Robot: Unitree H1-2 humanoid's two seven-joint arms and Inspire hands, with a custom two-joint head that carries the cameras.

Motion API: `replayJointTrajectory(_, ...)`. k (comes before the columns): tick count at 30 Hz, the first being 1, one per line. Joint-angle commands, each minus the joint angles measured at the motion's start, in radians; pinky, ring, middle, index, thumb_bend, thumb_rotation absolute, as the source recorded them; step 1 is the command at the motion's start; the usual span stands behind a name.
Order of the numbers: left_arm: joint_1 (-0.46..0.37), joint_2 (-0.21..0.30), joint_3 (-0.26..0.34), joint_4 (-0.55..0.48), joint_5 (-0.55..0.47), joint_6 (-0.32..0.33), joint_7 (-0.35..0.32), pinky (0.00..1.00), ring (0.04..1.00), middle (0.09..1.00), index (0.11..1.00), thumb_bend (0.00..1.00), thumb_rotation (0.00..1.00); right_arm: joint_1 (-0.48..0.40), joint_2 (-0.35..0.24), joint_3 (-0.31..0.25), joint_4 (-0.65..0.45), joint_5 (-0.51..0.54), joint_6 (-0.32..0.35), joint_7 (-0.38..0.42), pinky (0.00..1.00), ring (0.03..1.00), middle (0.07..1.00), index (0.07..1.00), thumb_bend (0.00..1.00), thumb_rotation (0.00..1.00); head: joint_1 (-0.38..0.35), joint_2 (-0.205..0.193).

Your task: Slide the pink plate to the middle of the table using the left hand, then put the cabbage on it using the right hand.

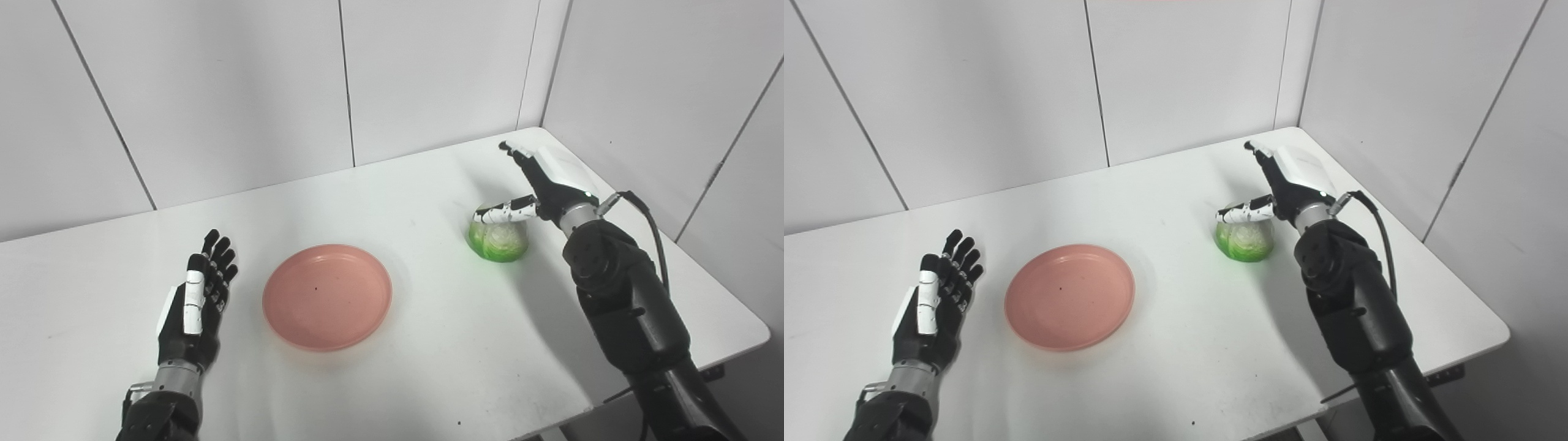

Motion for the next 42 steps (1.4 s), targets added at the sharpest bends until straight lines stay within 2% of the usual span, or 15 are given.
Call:
replayJointTrajectory(1, 0.05, 0.006, -0.001, 0.026, -0.004, -0.019, -0.014, 1.0, 1.0, 1.0, 1.0, 0.83, 0.99, -0.049, -0.025, -0.004, -0.013, -0.034, -0.001, 0.013, 0.92, 0.894, 0.904, 0.897, 1.0, 0.39, 0.002, 0.003)
replayJointTrajectory(2, 0.05, 0.007, -0.001, 0.026, -0.003, -0.02, -0.014, 1.0, 1.0, 1.0, 1.0, 0.83, 0.99, -0.05, -0.022, -0.005, -0.011, -0.042, 0.0, 0.025, 0.96, 0.912, 0.917, 0.905, 1.0, 0.4, 0.002, 0.003)
replayJointTrajectory(6, 0.051, 0.008, -0.004, 0.023, -0.003, -0.024, -0.019, 1.0, 1.0, 1.0, 1.0, 0.83, 0.99, -0.051, -0.019, 0.001, 0.001, -0.046, -0.001, 0.051, 1.0, 0.923, 0.924, 0.907, 1.0, 0.36, 0.006, 0.007)
replayJointTrajectory(11, 0.059, 0.011, -0.005, -0.005, -0.011, -0.004, -0.025, 1.0, 1.0, 1.0, 1.0, 0.81, 0.98, -0.048, -0.033, 0.027, 0.026, -0.024, -0.002, 0.041, 0.92, 0.925, 0.949, 0.939, 1.0, 0.35, 0.008, 0.012)
replayJointTrajectory(17, 0.062, 0.005, -0.007, -0.015, -0.003, 0.011, -0.014, 1.0, 1.0, 1.0, 1.0, 0.83, 0.98, -0.042, -0.043, 0.057, 0.04, -0.011, -0.008, 0.021, 0.81, 0.89, 0.93, 0.906, 1.0, 0.34, 0.008, 0.015)
replayJointTrajectory(20, 0.059, 0.002, -0.008, -0.014, -0.002, 0.014, -0.012, 1.0, 1.0, 1.0, 1.0, 0.83, 0.98, -0.041, -0.035, 0.053, 0.043, 0.006, -0.003, 0.028, 0.73, 0.88, 0.919, 0.884, 1.0, 0.28, 0.008, 0.016)
replayJointTrajectory(26, 0.064, 0.009, -0.009, -0.026, 0.001, 0.013, -0.015, 1.0, 1.0, 1.0, 1.0, 0.82, 0.98, -0.049, -0.018, 0.029, 0.051, 0.018, -0.001, 0.072, 0.67, 0.842, 0.904, 0.87, 0.95, 0.18, 0.009, 0.018)
replayJointTrajectory(29, 0.063, 0.007, -0.011, -0.022, -0.004, 0.013, -0.02, 1.0, 1.0, 1.0, 1.0, 0.83, 0.98, -0.048, -0.024, 0.034, 0.05, 0.026, -0.001, 0.071, 0.67, 0.825, 0.887, 0.852, 0.95, 0.14, 0.013, 0.021)
replayJointTrajectory(34, 0.065, 0.001, -0.012, -0.034, 0.001, 0.025, -0.007, 1.0, 1.0, 1.0, 1.0, 0.84, 0.98, -0.046, -0.025, 0.04, 0.054, 0.018, -0.001, 0.054, 0.62, 0.75, 0.826, 0.805, 0.9, 0.01, 0.013, 0.024)
replayJointTrajectory(42, 0.068, 0.004, -0.014, -0.044, 0.0, 0.028, -0.007, 1.0, 1.0, 1.0, 1.0, 0.84, 0.98, -0.042, -0.042, 0.059, 0.061, 0.035, -0.004, 0.028, 0.58, 0.678, 0.789, 0.758, 0.83, 0.0, 0.013, 0.024)
